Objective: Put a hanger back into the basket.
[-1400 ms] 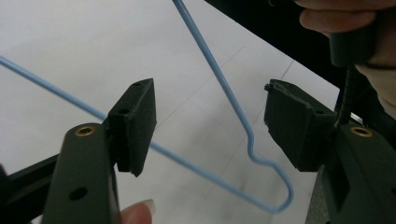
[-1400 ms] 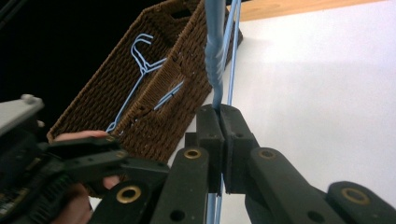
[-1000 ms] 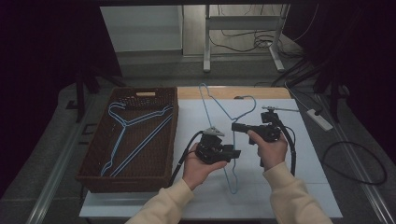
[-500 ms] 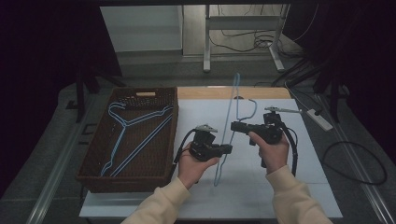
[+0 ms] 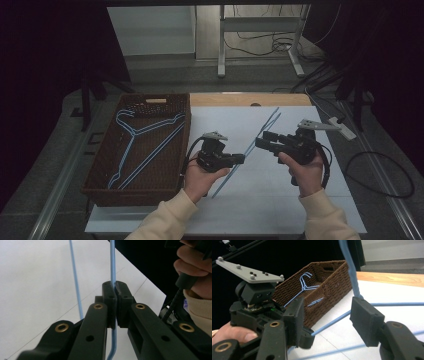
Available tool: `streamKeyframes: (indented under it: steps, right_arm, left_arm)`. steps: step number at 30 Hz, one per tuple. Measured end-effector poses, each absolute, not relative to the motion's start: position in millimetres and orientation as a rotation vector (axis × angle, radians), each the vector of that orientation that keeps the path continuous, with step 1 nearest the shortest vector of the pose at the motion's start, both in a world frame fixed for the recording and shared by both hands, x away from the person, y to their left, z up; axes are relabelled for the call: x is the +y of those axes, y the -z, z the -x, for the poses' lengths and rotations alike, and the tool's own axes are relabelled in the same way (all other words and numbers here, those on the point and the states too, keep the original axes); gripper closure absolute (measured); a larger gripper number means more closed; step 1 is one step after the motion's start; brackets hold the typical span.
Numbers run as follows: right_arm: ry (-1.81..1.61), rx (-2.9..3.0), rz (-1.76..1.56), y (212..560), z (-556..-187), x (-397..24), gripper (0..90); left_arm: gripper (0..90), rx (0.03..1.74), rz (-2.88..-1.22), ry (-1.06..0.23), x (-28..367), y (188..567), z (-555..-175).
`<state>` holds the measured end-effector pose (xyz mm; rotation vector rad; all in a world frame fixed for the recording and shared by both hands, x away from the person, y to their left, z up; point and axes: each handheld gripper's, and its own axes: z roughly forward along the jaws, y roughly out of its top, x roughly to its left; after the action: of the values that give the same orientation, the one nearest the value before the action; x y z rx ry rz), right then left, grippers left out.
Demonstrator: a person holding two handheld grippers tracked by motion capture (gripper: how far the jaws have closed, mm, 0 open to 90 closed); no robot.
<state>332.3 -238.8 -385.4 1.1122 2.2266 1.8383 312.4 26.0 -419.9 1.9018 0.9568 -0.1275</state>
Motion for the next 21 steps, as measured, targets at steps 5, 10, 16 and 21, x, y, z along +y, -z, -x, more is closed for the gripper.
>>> streamKeyframes:
  steps: [5,10,16,21]
  right_arm:
    - [-1.844,2.216,-1.081,386.7,-325.2,-250.7,43.9]
    - [-1.854,2.209,-1.058,395.8,-317.9,-265.4,43.8]
    - [-1.848,2.213,-1.074,409.7,-312.8,-277.3,43.8]
    - [-1.827,2.212,-1.115,421.6,-312.7,-285.2,43.9]
  left_arm:
    - [87.6,0.953,-1.905,0.102,37.1,411.6,-311.6]
    - [87.6,0.958,-1.882,0.086,55.9,398.6,-310.7]
    - [87.8,0.957,-1.874,0.068,83.4,383.3,-309.4]
    - [87.8,0.963,-1.857,0.056,103.6,375.4,-309.3]
